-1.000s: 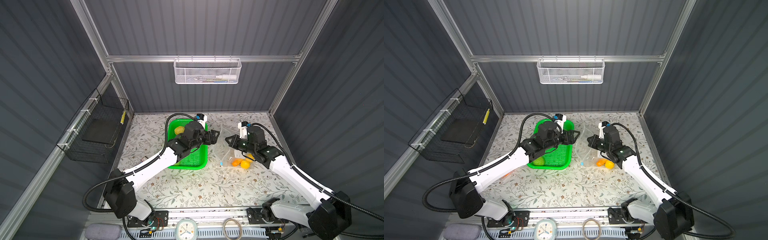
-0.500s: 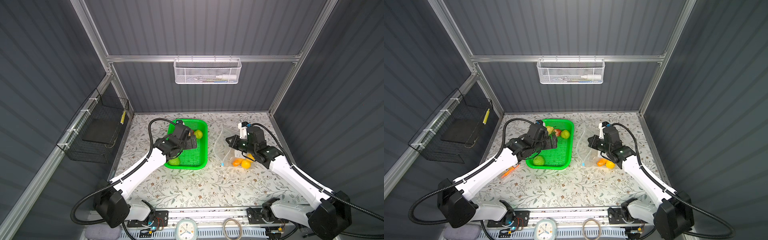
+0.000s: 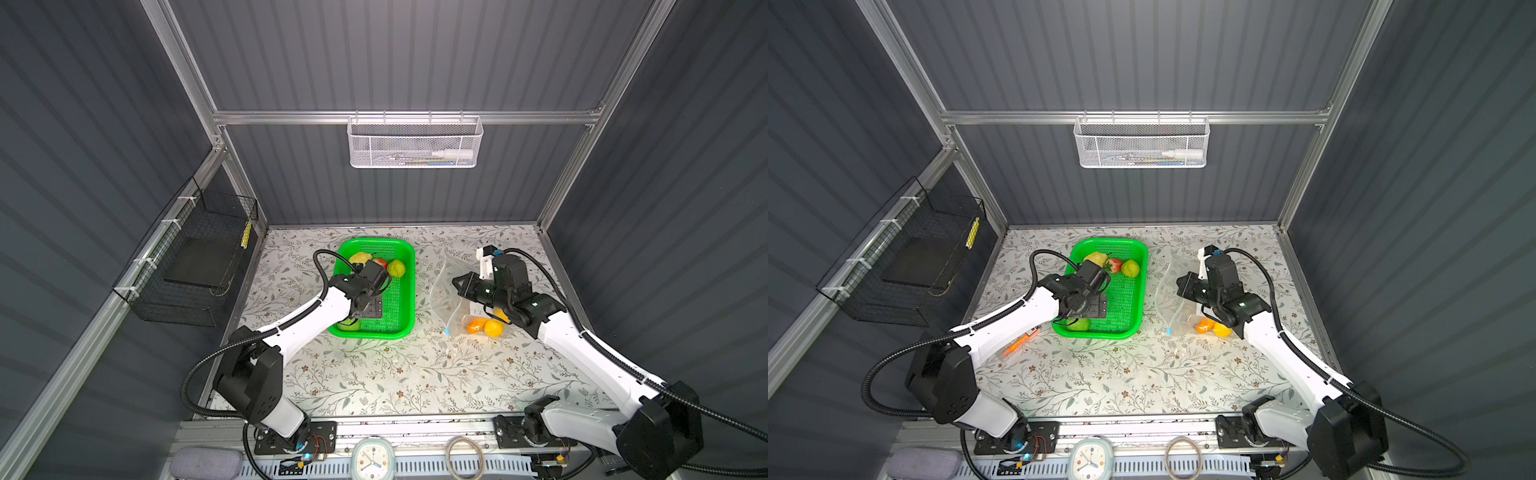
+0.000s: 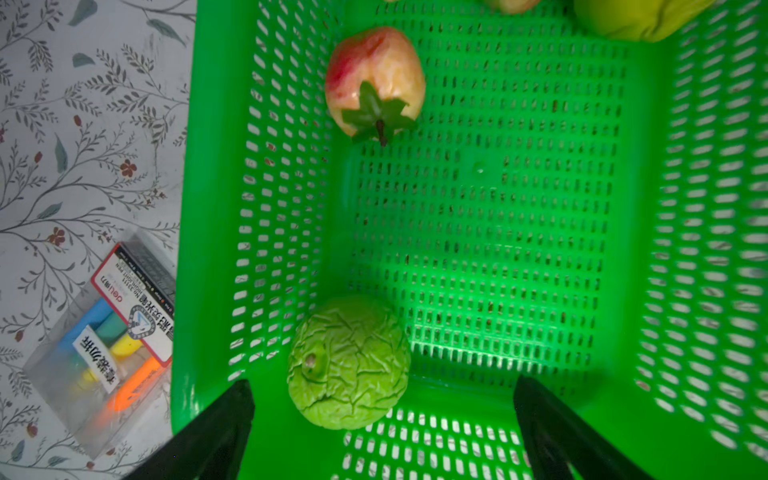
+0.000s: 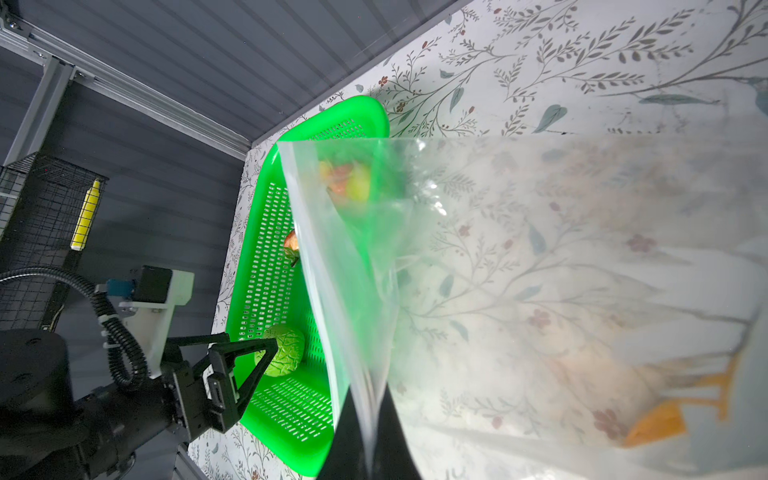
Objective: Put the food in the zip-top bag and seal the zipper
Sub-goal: 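Move the left gripper back into the basket toward the green textured fruit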
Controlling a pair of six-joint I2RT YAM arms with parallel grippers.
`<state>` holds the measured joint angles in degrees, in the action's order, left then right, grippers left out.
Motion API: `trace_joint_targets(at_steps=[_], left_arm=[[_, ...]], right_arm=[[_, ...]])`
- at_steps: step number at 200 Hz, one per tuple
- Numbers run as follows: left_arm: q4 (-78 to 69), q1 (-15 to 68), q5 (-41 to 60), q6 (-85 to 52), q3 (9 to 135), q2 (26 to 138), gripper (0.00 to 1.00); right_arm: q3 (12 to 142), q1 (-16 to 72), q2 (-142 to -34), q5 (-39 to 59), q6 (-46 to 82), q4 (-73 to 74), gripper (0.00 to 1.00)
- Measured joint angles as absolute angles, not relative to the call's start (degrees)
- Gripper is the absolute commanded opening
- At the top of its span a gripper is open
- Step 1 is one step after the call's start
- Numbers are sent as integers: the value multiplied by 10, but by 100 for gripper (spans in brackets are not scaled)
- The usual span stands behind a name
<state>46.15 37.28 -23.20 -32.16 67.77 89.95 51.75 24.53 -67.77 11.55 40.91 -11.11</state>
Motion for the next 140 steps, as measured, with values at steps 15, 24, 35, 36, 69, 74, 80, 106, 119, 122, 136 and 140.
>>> trace_joint_targets(at_steps=[15, 24, 35, 36, 69, 74, 80, 106, 119, 122, 136, 140], left_arm=[[462, 371, -232, -322, 671, 903, 100], [462, 370, -232, -322, 667, 906, 100], [458, 370, -231, -324, 661, 908, 100], [458, 370, -231, -325, 661, 908, 100], [441, 369, -225, -328, 641, 922, 100], [439, 368, -223, -328, 639, 926, 100], [435, 367, -220, -328, 636, 930, 100], [426, 365, -214, -329, 632, 938, 100], [415, 361, -206, -331, 632, 938, 100], [411, 360, -203, -332, 632, 938, 100], [394, 357, -186, -335, 632, 938, 100], [387, 356, -176, -337, 632, 938, 100]], right_arm=[[517, 245, -678, 115, 409, -112, 0], [517, 245, -678, 115, 409, -112, 0], [517, 245, -678, 115, 409, -112, 0], [517, 245, -678, 115, 409, -112, 0], [517, 245, -678, 115, 409, -112, 0], [517, 245, -678, 115, 409, -112, 0], [517, 245, -678, 115, 409, -112, 0], [517, 245, -678, 113, 407, -114, 0], [517, 245, -678, 111, 406, -116, 0], [517, 245, -678, 111, 406, -116, 0], [517, 245, -678, 110, 405, -118, 0], [517, 245, -678, 109, 405, -118, 0]])
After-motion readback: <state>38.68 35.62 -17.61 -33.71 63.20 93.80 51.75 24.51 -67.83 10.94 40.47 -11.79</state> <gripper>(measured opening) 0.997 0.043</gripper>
